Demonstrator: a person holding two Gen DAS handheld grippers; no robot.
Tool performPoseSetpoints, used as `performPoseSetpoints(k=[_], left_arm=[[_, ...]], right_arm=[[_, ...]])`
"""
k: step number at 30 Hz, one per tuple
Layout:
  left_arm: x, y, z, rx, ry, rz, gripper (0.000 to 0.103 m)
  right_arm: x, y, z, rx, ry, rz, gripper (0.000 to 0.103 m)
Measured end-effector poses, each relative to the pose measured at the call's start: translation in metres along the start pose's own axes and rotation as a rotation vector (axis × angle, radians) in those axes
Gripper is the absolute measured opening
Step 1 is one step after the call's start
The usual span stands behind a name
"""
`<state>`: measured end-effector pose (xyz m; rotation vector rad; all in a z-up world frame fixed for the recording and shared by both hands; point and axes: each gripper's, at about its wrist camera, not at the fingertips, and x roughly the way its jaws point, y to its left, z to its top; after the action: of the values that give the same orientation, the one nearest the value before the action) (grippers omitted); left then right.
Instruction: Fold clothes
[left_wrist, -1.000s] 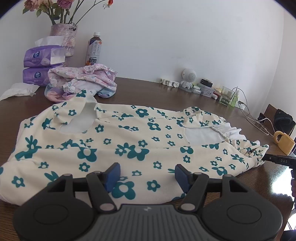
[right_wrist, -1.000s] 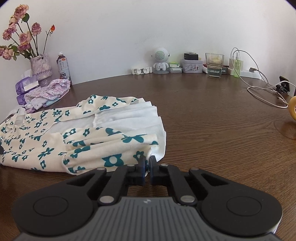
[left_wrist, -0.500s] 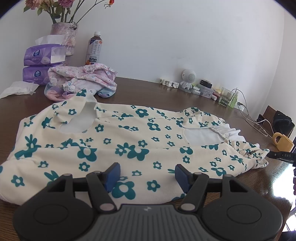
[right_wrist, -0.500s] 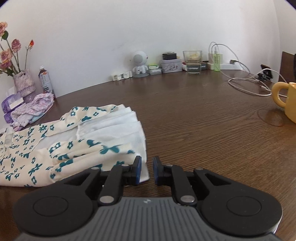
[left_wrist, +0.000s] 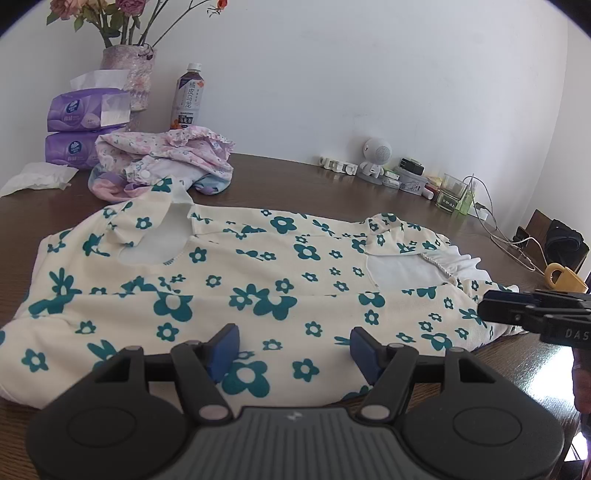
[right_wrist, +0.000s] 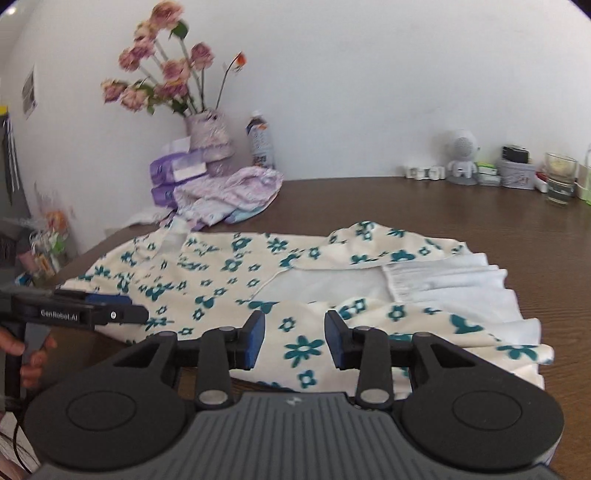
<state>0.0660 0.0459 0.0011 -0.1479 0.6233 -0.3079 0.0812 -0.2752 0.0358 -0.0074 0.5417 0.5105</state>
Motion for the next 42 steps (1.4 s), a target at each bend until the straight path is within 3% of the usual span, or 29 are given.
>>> performPoseSetpoints(k=[5,10,31,37,42], left_arm=[[0.000,0.000,0.000,-0.004,-0.001,-0.003,0.065],[0.000,0.000,0.000,-0.005,-0.001,-0.004,0.065],[0.000,0.000,0.000,-0.003,0.000,-0.003,0.066],[0.000,0.000,0.000,0.000,0.001,-0.004,0.066],[0.000,0.000,0.000,-0.002,0.000,-0.006,0.066]], right_arm=[[0.025,0.008,0.000,-0.039,0.085,-0.015,0.036],[0.032,-0.004,-0.004,-0.027,0.109,-0.044,0.035],[0.020,-0.034,-0.003,0.038,0.054,-0.159,0.032],[0.007,-0.002,0.009,0.012,-0.010,0.025,0.036],[0.025,0.022,0.011,-0.063,0.025,0.037,0.038]])
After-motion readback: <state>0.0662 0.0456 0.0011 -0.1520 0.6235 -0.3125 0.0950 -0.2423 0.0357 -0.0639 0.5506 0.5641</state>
